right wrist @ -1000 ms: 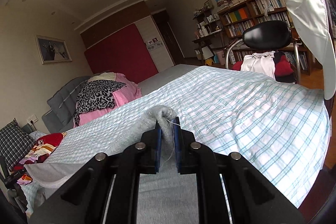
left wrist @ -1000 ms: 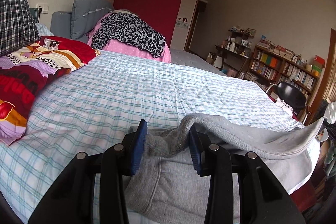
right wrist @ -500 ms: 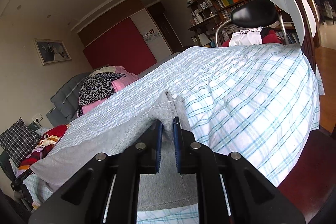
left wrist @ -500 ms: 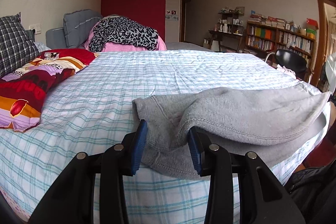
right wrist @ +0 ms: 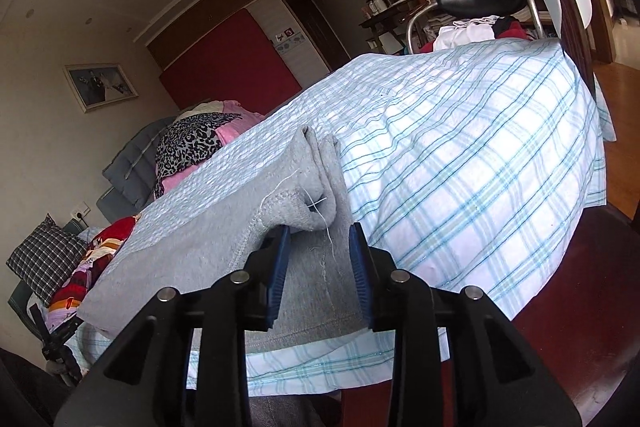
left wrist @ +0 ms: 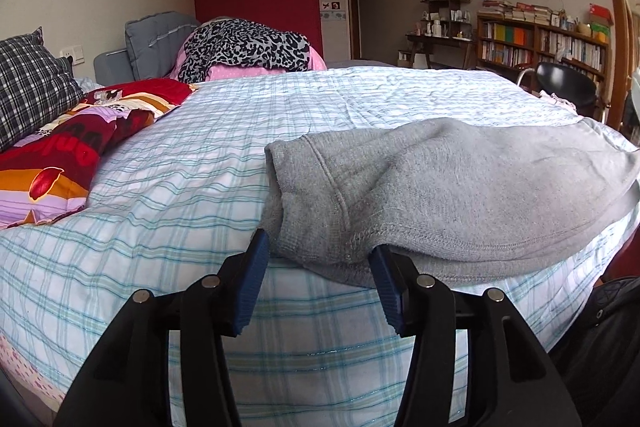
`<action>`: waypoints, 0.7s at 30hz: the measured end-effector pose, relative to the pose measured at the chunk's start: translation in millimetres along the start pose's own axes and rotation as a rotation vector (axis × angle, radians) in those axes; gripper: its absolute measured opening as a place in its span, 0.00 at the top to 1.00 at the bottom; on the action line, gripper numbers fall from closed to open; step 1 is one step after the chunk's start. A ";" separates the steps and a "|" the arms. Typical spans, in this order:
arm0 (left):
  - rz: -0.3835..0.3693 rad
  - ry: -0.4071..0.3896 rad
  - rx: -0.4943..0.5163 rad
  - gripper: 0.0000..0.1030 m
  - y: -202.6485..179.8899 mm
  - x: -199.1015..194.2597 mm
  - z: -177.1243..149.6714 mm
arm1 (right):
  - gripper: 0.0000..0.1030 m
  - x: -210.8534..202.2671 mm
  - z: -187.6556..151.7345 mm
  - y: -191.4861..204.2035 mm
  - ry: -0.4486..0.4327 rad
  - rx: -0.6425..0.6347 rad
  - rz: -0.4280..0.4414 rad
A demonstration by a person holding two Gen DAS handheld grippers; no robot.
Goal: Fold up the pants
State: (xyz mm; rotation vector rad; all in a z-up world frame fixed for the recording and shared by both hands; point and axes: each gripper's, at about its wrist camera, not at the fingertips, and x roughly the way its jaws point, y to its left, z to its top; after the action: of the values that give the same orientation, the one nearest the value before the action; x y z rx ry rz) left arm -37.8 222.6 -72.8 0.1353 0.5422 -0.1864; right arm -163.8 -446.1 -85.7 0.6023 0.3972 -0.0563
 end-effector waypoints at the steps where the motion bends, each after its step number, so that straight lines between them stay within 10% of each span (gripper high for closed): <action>1: 0.015 0.008 0.004 0.46 0.3 1.1 -1.0 | 0.69 -3.2 0.0 -4.3 -0.007 0.024 0.018; 10: -0.008 0.047 -0.095 0.46 17.2 0.4 -5.9 | 0.47 8.9 -16.2 -4.9 0.075 0.155 0.240; 21: -0.197 -0.012 -0.293 0.29 46.3 -35.2 -21.1 | 0.46 38.9 -30.1 30.6 0.144 0.076 0.149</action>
State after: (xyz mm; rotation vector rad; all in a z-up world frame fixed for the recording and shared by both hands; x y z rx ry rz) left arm -68.2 276.4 -68.6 -0.2046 0.5651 -0.2969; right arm -133.3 -401.5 -106.5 0.7113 0.4900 0.1155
